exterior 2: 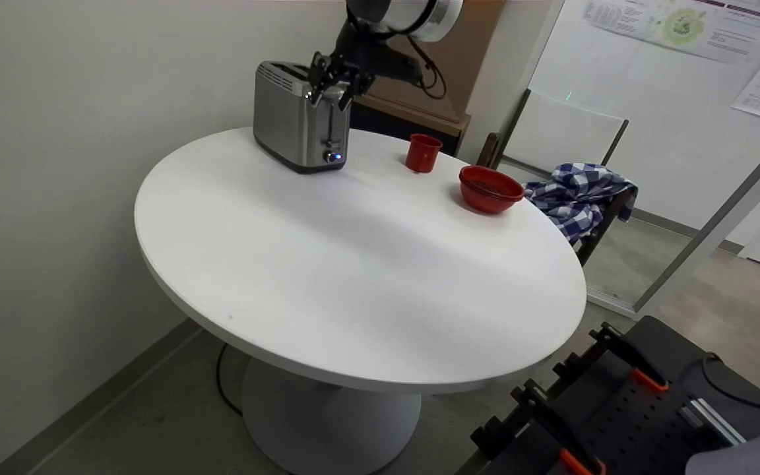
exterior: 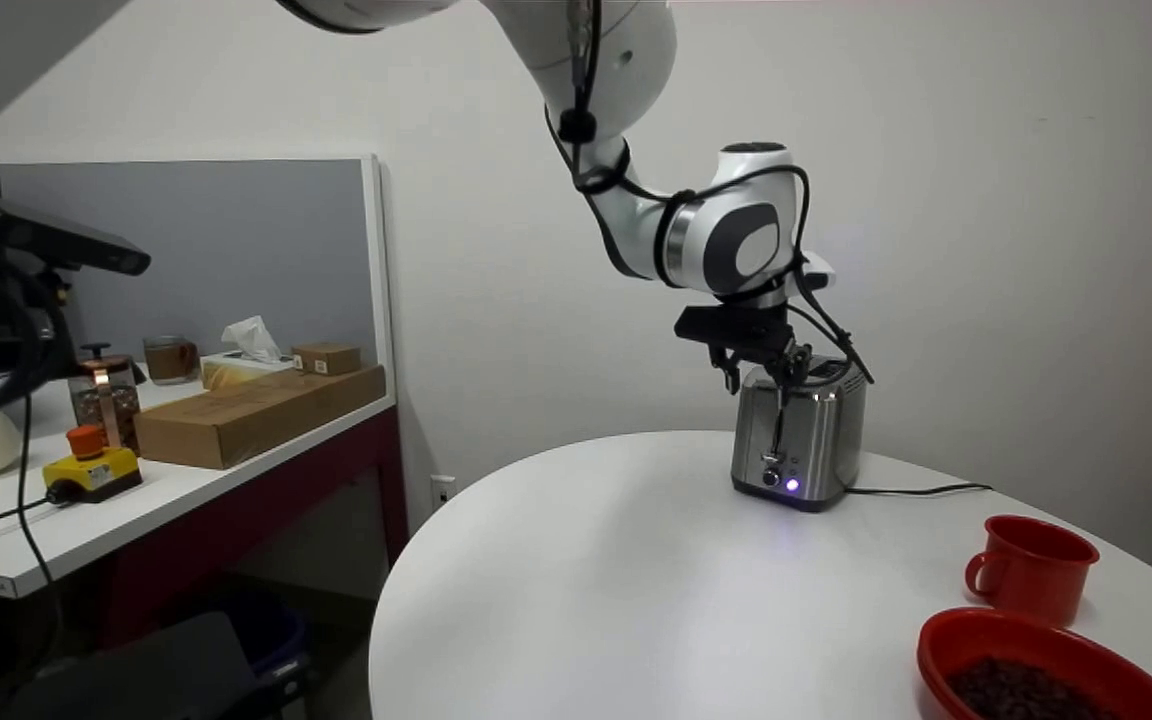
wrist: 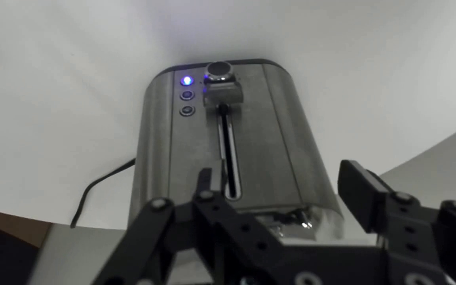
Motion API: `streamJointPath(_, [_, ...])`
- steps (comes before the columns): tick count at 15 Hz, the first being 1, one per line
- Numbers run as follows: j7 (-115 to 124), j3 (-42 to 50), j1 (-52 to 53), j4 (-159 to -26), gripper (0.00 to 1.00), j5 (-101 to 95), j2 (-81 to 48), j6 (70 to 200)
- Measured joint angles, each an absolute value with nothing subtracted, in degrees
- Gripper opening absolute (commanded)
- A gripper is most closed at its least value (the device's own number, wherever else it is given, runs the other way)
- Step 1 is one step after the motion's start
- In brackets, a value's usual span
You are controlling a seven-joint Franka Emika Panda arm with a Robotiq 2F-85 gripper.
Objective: Push down the switch of the toaster
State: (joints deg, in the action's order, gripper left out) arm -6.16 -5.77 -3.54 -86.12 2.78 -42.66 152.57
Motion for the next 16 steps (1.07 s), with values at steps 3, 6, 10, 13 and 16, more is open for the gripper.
streamJointPath(3, [-7.5,-8.9,-4.8,-91.3,1.00,5.4,-34.8,145.7])
streamJointPath(6, [-10.3,-10.6,-5.5,-98.2,1.00,8.6,-25.7,137.7])
streamJointPath(10, [-13.7,-9.5,-5.6,-106.7,1.00,9.7,-13.5,126.2])
streamJointPath(13, [-15.1,-7.0,-5.3,-111.2,1.00,7.6,-5.6,119.1])
streamJointPath(16, [-15.2,-5.0,-4.6,-114.9,1.00,2.5,0.6,116.3])
